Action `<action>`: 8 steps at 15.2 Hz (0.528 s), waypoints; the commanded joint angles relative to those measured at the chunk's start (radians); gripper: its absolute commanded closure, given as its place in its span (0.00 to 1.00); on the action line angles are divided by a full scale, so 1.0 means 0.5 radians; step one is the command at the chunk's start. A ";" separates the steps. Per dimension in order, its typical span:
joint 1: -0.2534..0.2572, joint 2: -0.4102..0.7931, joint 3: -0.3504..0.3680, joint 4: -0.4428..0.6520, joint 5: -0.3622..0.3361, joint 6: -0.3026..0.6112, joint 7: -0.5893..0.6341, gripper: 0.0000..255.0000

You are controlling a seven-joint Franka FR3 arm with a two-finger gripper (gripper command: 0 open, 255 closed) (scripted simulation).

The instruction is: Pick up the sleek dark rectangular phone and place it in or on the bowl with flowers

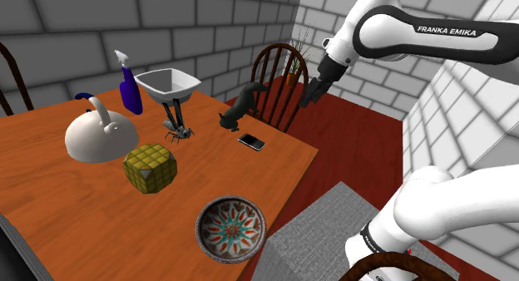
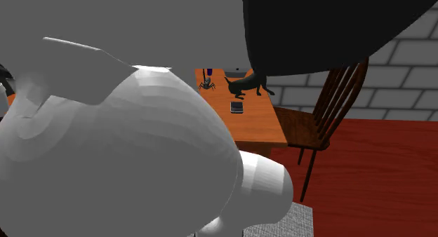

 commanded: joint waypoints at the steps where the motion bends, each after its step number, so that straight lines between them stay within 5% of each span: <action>1: 0.025 0.100 0.017 -0.037 0.003 0.142 -0.037 0.00; 8: 0.103 0.524 0.077 -0.067 0.003 0.597 -0.153 0.00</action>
